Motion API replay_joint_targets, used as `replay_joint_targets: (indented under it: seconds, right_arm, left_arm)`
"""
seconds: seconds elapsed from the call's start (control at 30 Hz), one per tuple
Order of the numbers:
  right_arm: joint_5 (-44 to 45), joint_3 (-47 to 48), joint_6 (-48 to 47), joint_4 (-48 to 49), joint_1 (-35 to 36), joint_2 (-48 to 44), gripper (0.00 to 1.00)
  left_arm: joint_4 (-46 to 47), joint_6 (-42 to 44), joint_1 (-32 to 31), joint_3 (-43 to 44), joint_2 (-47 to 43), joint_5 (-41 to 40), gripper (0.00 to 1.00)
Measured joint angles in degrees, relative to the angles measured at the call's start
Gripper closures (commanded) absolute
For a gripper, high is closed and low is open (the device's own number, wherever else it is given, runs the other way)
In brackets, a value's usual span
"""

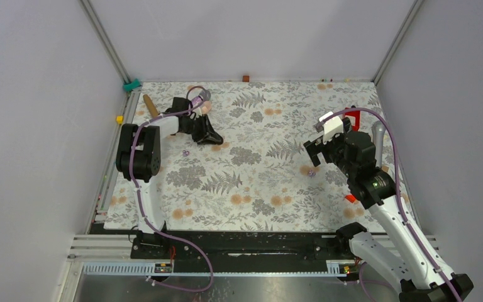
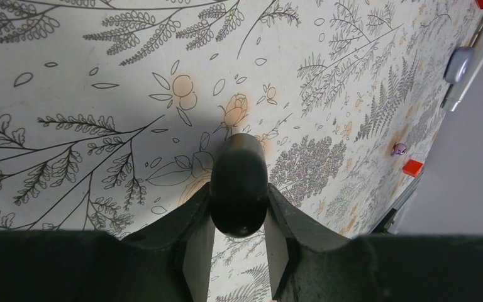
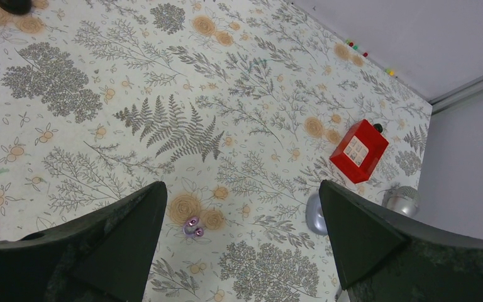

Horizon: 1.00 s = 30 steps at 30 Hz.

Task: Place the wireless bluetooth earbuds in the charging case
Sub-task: Place the charging case at the center of the board.

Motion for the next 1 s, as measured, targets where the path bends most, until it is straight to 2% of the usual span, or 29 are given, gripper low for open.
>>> replay_joint_targets:
  seconds: [0.23, 0.33, 0.43, 0.57, 0.6, 0.83, 0.87, 0.93, 1.0]
  right_arm:
    - [-1.0, 0.0, 0.3, 0.0, -0.2, 0.0, 0.00]
    - [-1.0, 0.0, 0.3, 0.0, -0.3, -0.1, 0.01]
    - [-1.0, 0.0, 0.3, 0.0, -0.4, -0.1, 0.00]
    - [-1.1, 0.0, 0.5, 0.0, -0.6, -0.1, 0.00]
    - [-1.2, 0.0, 0.5, 0.0, -0.7, -0.1, 0.01]
    - [-1.4, -0.1, 0.5, 0.0, -0.7, -0.1, 0.01]
    - [-1.4, -0.1, 0.5, 0.0, -0.8, -0.1, 0.01]
    - [-1.4, -0.2, 0.6, 0.0, -0.9, -0.1, 0.01]
    - [-1.4, -0.2, 0.7, 0.0, -0.9, -0.1, 0.00]
  left_arm:
    - [-0.5, -0.2, 0.2, -0.1, 0.0, 0.0, 0.64]
    - [-0.5, -0.2, 0.3, -0.5, 0.0, -0.1, 0.60]
    - [-0.6, -0.3, 0.5, -0.9, 0.0, 0.0, 0.50]
    - [-0.5, -0.4, 0.7, -0.9, -0.5, 0.5, 0.47]
    - [-0.5, -0.4, 0.7, -0.9, -0.6, 0.4, 0.43]
    - [-0.3, -0.3, 1.0, -1.7, -1.6, 0.9, 0.33]
    - [-0.4, -0.2, 1.0, -1.7, -1.8, 0.8, 0.27]
    - [-0.7, -0.1, 1.0, -1.9, -2.1, 0.8, 0.25]
    - [-0.9, 0.3, 1.1, -2.1, -2.6, 0.6, 0.06]
